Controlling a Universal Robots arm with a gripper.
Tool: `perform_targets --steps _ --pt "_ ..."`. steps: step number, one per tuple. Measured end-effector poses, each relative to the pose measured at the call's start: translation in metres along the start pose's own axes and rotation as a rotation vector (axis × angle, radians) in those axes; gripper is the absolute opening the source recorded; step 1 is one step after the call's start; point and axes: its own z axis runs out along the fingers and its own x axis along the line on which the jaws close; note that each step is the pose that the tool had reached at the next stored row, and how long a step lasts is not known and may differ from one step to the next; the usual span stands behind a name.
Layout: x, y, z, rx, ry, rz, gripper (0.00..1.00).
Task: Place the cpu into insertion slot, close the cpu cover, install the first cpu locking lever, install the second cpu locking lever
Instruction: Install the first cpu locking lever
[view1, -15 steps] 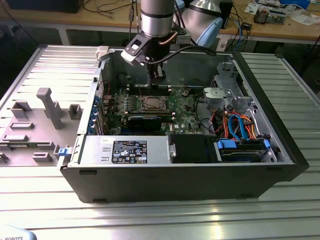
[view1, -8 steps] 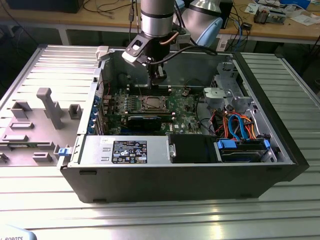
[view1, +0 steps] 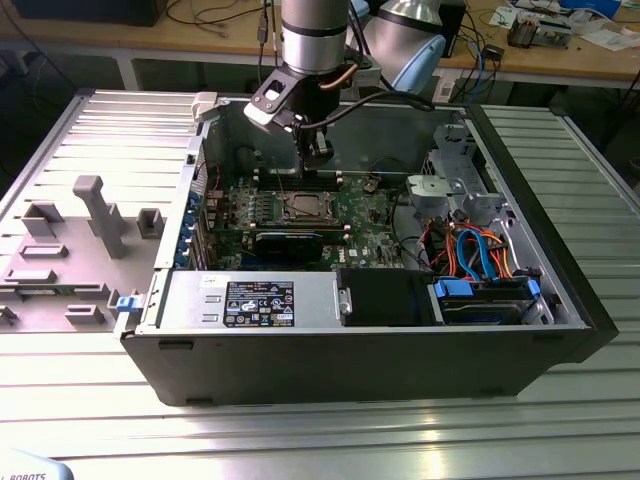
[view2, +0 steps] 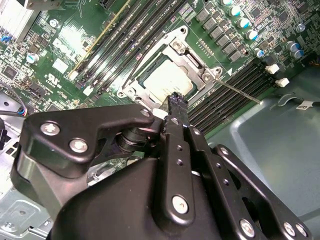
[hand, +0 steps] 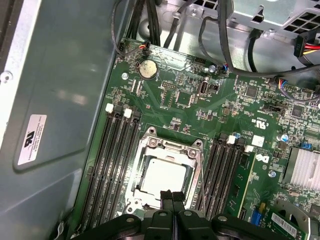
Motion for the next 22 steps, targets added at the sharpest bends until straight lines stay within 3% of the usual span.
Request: perform_targets --steps 5,10,22 --pt "-0.0001 0.0000 0.0000 -0.0006 0.0003 -0.024 0.11" --pt "0.0000 -0.0001 0.0000 -0.0034 0.0014 -0.144 0.11" --pt "-0.0001 -0.0003 0.0000 -0.0079 0.0033 -0.336 0.11"
